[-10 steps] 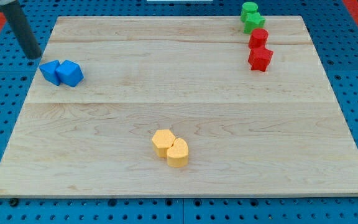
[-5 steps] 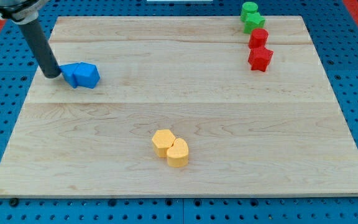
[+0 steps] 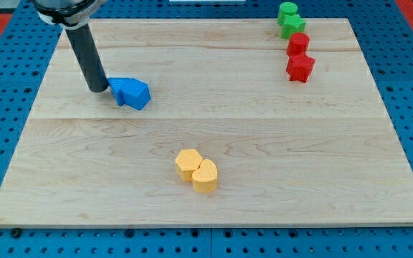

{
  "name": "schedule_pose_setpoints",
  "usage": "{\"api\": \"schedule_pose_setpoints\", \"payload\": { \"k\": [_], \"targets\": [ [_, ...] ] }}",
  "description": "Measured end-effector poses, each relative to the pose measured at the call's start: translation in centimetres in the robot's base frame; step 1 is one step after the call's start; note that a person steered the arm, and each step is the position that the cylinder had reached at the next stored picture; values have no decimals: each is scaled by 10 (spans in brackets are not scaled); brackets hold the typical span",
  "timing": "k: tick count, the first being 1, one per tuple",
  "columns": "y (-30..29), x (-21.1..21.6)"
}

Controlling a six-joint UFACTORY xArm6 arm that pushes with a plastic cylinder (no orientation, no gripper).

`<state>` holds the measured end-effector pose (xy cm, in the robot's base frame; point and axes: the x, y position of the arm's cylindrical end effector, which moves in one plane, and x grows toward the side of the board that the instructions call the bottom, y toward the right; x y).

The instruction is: Slide the blue triangle along with the blue cube toward the center right

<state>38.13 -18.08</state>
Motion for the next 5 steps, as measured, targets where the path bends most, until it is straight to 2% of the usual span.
{"api": "schedule_pose_setpoints", "payload": {
  "k": [5],
  "targets": [
    [82, 29]
  ]
}}
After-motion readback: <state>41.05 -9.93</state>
